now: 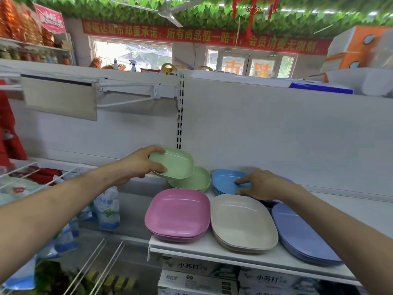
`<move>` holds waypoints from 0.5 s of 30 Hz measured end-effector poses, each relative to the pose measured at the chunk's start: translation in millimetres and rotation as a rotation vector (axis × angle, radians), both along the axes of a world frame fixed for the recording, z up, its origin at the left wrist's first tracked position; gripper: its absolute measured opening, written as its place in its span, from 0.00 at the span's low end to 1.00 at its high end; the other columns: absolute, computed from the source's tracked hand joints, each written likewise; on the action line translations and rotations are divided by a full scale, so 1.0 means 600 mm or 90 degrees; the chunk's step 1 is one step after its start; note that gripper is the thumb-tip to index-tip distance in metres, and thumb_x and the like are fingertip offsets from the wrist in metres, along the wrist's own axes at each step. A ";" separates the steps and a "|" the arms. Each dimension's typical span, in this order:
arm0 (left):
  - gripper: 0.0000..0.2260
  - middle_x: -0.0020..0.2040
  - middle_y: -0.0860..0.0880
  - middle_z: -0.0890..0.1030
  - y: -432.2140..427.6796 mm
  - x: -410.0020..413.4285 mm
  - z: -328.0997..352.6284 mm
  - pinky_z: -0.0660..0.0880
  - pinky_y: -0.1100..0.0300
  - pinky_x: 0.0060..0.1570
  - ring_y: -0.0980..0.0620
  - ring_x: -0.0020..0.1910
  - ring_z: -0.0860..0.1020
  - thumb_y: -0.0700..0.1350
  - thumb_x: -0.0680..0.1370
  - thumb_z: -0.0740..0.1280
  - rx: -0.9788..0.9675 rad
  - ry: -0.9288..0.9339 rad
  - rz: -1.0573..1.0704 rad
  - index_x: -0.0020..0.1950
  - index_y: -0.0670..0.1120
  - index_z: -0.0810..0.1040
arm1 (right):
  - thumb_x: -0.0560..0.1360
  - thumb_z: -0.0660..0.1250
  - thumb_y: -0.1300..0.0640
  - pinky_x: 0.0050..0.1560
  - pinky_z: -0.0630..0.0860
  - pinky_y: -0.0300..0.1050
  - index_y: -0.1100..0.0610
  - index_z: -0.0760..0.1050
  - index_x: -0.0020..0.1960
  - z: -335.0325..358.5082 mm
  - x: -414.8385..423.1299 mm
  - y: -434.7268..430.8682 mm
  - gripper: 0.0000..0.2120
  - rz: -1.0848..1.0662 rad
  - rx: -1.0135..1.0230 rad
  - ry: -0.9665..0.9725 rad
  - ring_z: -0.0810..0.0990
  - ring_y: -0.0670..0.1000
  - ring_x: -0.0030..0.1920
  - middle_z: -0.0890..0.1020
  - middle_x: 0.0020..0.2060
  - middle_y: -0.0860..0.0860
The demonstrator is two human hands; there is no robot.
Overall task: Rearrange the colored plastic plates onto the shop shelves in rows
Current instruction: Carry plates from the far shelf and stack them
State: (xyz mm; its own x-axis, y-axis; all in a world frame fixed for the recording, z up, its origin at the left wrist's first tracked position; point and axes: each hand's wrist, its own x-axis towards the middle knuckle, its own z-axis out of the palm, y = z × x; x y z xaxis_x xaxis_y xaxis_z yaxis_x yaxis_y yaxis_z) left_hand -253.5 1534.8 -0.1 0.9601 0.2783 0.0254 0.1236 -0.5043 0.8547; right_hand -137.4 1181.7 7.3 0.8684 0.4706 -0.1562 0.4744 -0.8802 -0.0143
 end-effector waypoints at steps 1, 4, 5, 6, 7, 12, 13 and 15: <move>0.24 0.48 0.45 0.74 -0.001 0.004 0.000 0.68 0.57 0.36 0.51 0.40 0.71 0.44 0.74 0.77 -0.005 0.006 0.000 0.67 0.58 0.75 | 0.77 0.63 0.31 0.72 0.68 0.53 0.33 0.68 0.75 0.000 0.001 -0.001 0.28 -0.002 0.003 0.001 0.67 0.57 0.73 0.68 0.76 0.53; 0.23 0.46 0.48 0.74 -0.008 0.016 0.001 0.67 0.57 0.38 0.51 0.40 0.70 0.45 0.74 0.77 -0.004 0.033 -0.014 0.66 0.58 0.75 | 0.76 0.65 0.30 0.72 0.68 0.52 0.34 0.68 0.76 -0.005 0.005 -0.007 0.30 -0.015 0.045 0.001 0.69 0.57 0.74 0.68 0.77 0.52; 0.23 0.48 0.48 0.74 -0.011 0.019 0.002 0.67 0.57 0.38 0.51 0.40 0.70 0.46 0.74 0.77 0.008 0.045 -0.023 0.67 0.58 0.75 | 0.76 0.65 0.31 0.72 0.68 0.52 0.36 0.67 0.77 -0.008 0.006 -0.010 0.30 -0.016 0.060 -0.008 0.69 0.56 0.74 0.68 0.77 0.52; 0.24 0.50 0.49 0.75 -0.013 0.024 0.002 0.67 0.57 0.39 0.51 0.42 0.71 0.47 0.75 0.77 0.029 0.057 -0.034 0.68 0.58 0.74 | 0.77 0.65 0.32 0.71 0.69 0.51 0.38 0.67 0.77 -0.008 0.005 -0.013 0.30 -0.013 0.077 -0.019 0.70 0.56 0.74 0.68 0.77 0.51; 0.24 0.53 0.50 0.75 -0.015 0.027 0.002 0.67 0.57 0.39 0.51 0.44 0.71 0.48 0.75 0.76 0.057 0.071 -0.044 0.69 0.57 0.73 | 0.78 0.65 0.34 0.70 0.69 0.50 0.40 0.67 0.78 -0.008 0.003 -0.015 0.30 -0.008 0.099 -0.033 0.71 0.56 0.73 0.69 0.76 0.50; 0.29 0.63 0.52 0.75 -0.020 0.044 -0.008 0.69 0.57 0.38 0.47 0.53 0.77 0.53 0.73 0.77 0.182 0.129 -0.066 0.72 0.57 0.72 | 0.80 0.65 0.39 0.59 0.71 0.47 0.42 0.70 0.77 -0.001 -0.003 -0.025 0.26 -0.021 0.220 -0.108 0.76 0.55 0.64 0.76 0.63 0.52; 0.30 0.64 0.51 0.75 -0.022 0.047 -0.009 0.70 0.56 0.39 0.46 0.56 0.78 0.53 0.73 0.78 0.203 0.133 -0.066 0.73 0.57 0.72 | 0.80 0.65 0.38 0.57 0.70 0.46 0.42 0.70 0.76 0.000 -0.004 -0.026 0.26 -0.028 0.235 -0.127 0.77 0.55 0.63 0.75 0.58 0.51; 0.31 0.66 0.51 0.74 -0.027 0.052 -0.008 0.73 0.55 0.41 0.46 0.59 0.78 0.54 0.73 0.77 0.246 0.140 -0.074 0.74 0.57 0.72 | 0.80 0.65 0.38 0.54 0.69 0.46 0.42 0.71 0.76 -0.001 -0.004 -0.028 0.25 -0.029 0.264 -0.154 0.77 0.54 0.57 0.71 0.48 0.46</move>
State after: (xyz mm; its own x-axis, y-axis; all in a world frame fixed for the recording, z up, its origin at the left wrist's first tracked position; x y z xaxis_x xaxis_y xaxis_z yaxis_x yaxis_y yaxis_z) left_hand -222.3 1518.4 -4.8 0.9787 0.1781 -0.1018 0.2043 -0.8021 0.5612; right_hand -139.9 1165.1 7.0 0.8779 0.4106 0.2463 0.4682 -0.8437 -0.2625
